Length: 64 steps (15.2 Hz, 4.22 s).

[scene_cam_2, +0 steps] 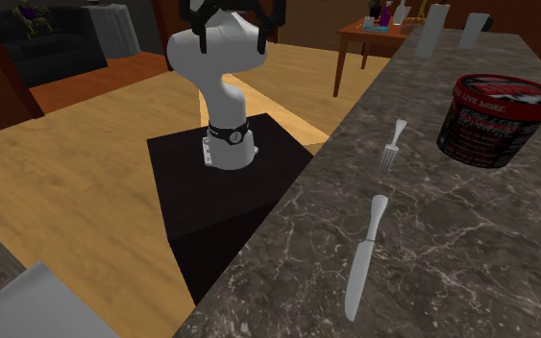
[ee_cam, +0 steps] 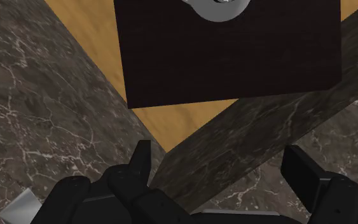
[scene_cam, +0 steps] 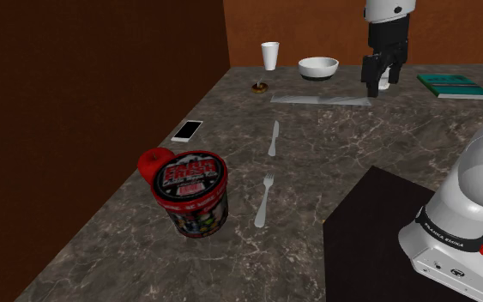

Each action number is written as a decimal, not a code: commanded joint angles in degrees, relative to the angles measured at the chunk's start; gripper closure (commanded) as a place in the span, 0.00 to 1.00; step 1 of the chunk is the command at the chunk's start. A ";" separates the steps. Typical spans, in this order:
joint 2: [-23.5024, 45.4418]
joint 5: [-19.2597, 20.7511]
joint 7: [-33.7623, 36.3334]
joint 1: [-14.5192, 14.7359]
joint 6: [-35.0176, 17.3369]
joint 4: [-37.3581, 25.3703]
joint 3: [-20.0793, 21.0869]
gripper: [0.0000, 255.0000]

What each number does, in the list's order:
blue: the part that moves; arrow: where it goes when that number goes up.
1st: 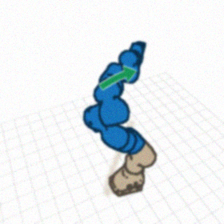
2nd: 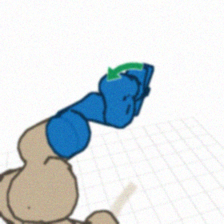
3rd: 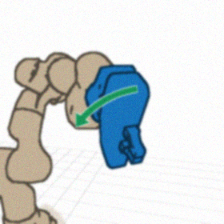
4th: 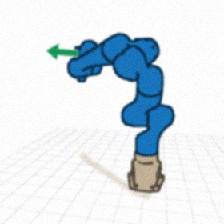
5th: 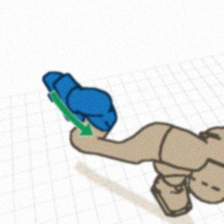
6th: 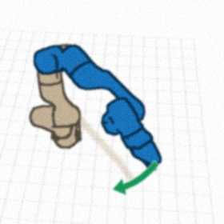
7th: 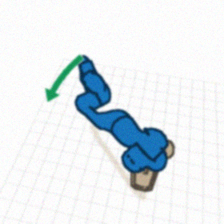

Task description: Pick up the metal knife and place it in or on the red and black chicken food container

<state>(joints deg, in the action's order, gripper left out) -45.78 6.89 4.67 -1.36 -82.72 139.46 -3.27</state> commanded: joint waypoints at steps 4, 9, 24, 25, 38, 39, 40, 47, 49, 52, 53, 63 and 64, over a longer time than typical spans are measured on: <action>2.74 -2.65 6.91 -0.40 -5.83 1.90 2.77 0.00; 9.45 -5.97 17.93 -1.22 -15.95 3.08 7.23 0.00; 39.30 -3.19 51.00 -5.85 -41.00 -8.10 16.78 0.00; 41.46 -2.25 53.32 -6.08 -42.05 -9.54 16.99 0.00; 51.51 2.62 61.51 -6.49 -50.09 -12.22 16.63 0.00; 51.51 2.62 61.51 -6.49 -50.09 -12.22 16.63 0.00; 51.51 2.62 61.51 -6.48 -50.09 -12.22 16.63 0.00; 51.41 2.59 61.50 -6.48 -50.07 -12.14 16.64 1.00; 51.53 2.60 61.40 -6.55 -50.10 -12.23 16.57 1.00; 51.45 2.54 61.39 -6.53 -49.87 -12.38 16.60 1.00; 51.21 2.45 61.34 -6.53 -49.82 -12.20 16.62 1.00; 47.50 0.62 59.67 -6.60 -43.61 -14.94 16.87 1.00; 47.12 0.44 59.49 -6.60 -42.88 -15.30 16.88 1.00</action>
<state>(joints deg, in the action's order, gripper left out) 1.89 7.58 64.40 -7.94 -126.39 124.39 13.61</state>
